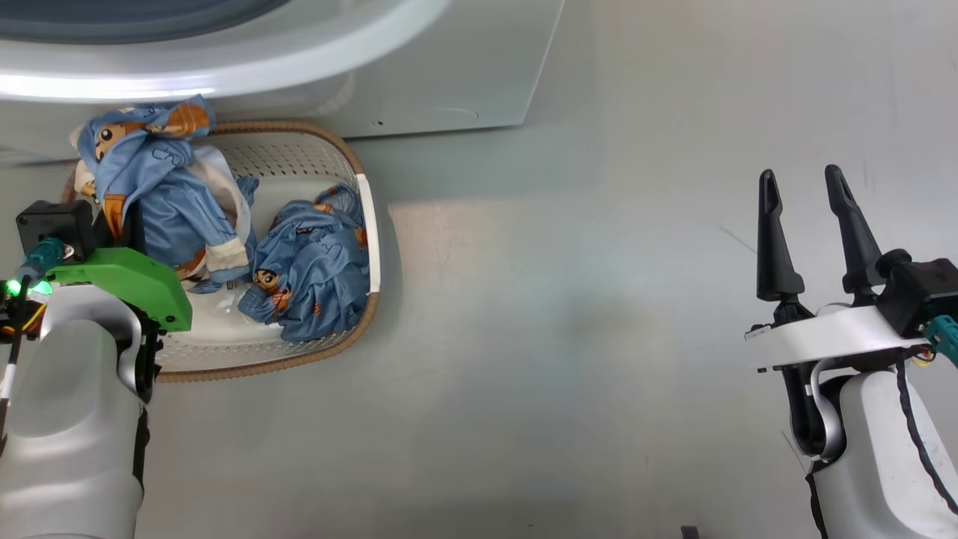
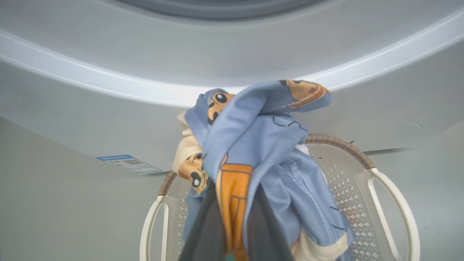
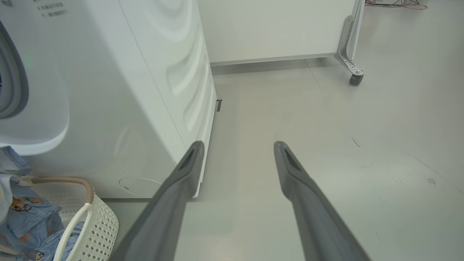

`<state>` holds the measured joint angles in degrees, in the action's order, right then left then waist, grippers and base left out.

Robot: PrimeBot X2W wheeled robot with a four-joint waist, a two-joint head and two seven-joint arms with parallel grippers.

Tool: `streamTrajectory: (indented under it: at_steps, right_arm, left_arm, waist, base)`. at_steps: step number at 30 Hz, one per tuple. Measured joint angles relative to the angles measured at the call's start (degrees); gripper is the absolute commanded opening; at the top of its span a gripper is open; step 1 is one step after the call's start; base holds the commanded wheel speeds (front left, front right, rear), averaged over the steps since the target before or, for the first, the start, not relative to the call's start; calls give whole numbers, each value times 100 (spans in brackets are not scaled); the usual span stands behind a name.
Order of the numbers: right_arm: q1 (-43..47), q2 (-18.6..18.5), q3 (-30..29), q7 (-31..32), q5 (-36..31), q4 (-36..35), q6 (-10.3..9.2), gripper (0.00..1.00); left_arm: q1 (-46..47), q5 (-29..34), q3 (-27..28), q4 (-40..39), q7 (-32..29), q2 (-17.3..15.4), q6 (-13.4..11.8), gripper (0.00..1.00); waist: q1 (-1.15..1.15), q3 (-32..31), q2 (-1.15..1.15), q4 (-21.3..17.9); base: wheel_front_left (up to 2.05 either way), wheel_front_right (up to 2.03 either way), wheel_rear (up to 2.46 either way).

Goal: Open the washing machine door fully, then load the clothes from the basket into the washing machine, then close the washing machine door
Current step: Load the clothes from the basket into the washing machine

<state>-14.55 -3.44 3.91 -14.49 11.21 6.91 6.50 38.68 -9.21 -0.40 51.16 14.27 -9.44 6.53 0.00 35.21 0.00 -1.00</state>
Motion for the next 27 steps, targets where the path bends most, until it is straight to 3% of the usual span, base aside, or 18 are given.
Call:
streamTrajectory:
  at_steps: [27]
  right_arm:
    - [524,-38,70,0,-78,268,21,100]
  left_arm:
    - [-1554,-96,426,-2477,1,336,4,0]
  waist:
    - [0,-1593,0,198]
  base:
    - [0,0,0]
